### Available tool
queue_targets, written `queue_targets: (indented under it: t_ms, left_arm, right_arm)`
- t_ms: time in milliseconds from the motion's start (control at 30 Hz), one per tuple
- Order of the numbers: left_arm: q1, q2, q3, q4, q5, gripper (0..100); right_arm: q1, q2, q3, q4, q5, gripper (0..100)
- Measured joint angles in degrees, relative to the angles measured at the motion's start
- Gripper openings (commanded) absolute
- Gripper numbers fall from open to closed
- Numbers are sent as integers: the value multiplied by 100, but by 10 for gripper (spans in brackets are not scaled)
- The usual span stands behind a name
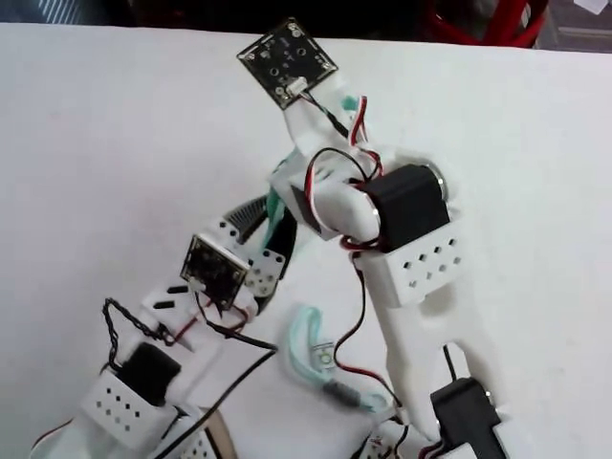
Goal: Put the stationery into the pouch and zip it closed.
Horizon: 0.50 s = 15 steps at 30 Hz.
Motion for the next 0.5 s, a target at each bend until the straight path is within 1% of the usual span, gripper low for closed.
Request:
queue_targets:
  t_ms: [167, 400, 500]
  left_arm:
    - [9, 0, 0, -9, 0, 21]
    - [9, 0, 0, -9, 0, 21]
    - [9, 0, 0, -9, 0, 21]
  right_arm:
    - [141, 105, -193, 0, 0, 119]
    - [149, 105, -220, 0, 0, 118]
    - [149, 105, -220, 0, 0, 94]
